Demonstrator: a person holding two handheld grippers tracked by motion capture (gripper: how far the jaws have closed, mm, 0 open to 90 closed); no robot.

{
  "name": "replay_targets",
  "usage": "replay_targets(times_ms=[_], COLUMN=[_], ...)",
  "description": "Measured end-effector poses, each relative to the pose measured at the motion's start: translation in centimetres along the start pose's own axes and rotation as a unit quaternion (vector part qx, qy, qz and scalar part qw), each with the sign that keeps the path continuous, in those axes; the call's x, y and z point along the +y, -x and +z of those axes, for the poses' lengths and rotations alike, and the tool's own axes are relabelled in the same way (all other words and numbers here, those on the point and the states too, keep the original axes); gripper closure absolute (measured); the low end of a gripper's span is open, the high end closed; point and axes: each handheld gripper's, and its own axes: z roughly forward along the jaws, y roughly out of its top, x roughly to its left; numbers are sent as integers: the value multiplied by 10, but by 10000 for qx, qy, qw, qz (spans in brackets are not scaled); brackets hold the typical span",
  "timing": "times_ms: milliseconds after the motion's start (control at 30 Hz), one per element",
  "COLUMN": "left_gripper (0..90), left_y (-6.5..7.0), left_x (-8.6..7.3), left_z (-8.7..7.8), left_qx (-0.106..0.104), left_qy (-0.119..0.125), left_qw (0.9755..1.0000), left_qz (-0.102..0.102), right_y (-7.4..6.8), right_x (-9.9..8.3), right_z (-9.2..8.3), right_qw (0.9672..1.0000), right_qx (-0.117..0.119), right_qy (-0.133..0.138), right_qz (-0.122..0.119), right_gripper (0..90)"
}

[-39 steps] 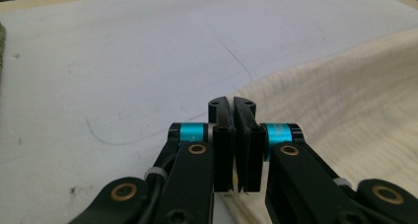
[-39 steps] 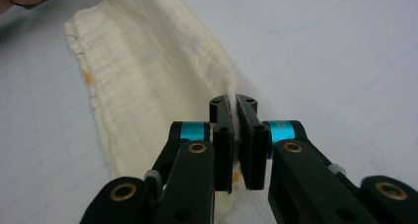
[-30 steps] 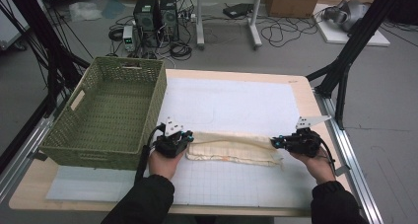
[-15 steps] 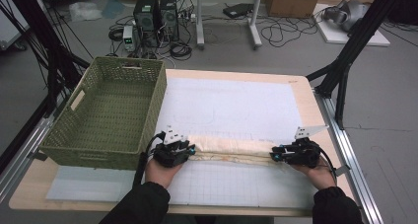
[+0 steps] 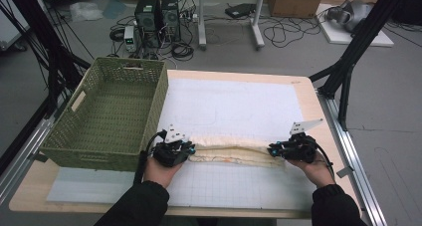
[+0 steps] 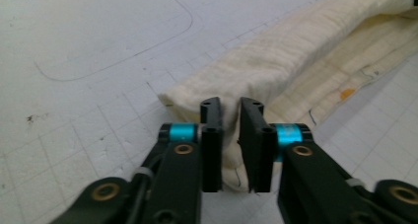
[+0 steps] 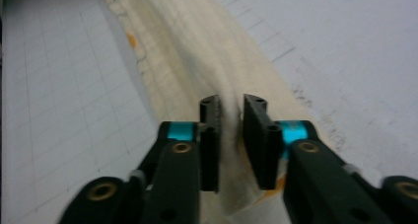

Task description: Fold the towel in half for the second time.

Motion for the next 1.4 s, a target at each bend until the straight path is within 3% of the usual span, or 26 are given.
replay_targets(times_ms=[200, 400, 500, 567, 633, 667, 733, 800, 867, 1033, 1133, 1267, 1400], left_gripper=[679, 705, 760, 810, 837, 844, 841, 842, 859, 896, 896, 896, 895], left_y=[1, 3, 3, 4, 3, 2, 3, 5, 5, 7, 6, 4, 4], left_x=[9, 23, 23, 19, 14, 12, 8, 8, 8, 4, 1, -4, -6], left_z=[-9, -4, 11, 21, 29, 31, 34, 33, 33, 30, 27, 23, 22], left_qx=[-20, 17, -25, -34, -98, -139, -208, -158, -127, -79, -63, -79, -89], left_qy=[190, 204, -28, -340, -706, -808, -971, -954, -979, -917, -855, -782, -715], left_qw=[9998, 9998, 10000, 9994, 9974, 9966, 9951, 9952, 9950, 9955, 9962, 9967, 9972], left_qz=[-21, 20, -57, -25, -43, -78, -20, 129, 157, 209, 181, 194, 220], right_y=[-7, -10, -11, -10, -7, -7, -4, -5, -8, -16, -19, -19, -15], right_x=[-9, -13, -14, -15, -15, -13, -8, -1, 6, 5, -1, -9, -19], right_z=[4, 6, 4, 2, 0, -2, -7, -9, -3, 20, 26, 19, 11], right_qw=[9998, 9996, 9995, 9994, 9987, 9990, 9990, 9990, 9993, 9990, 9976, 9977, 9988], right_qx=[63, 113, 128, 241, 470, 422, 421, 318, 279, 377, 449, 386, 324], right_qy=[-150, -202, -189, -178, -173, -139, 136, 303, 268, -164, -432, -443, -298], right_qz=[-125, -167, -194, -155, -48, -20, 83, 82, 16, -195, -288, -337, -210], right_gripper=[861, 861, 857, 808, 736, 685, 675, 684, 703, 865, 894, 895, 895])
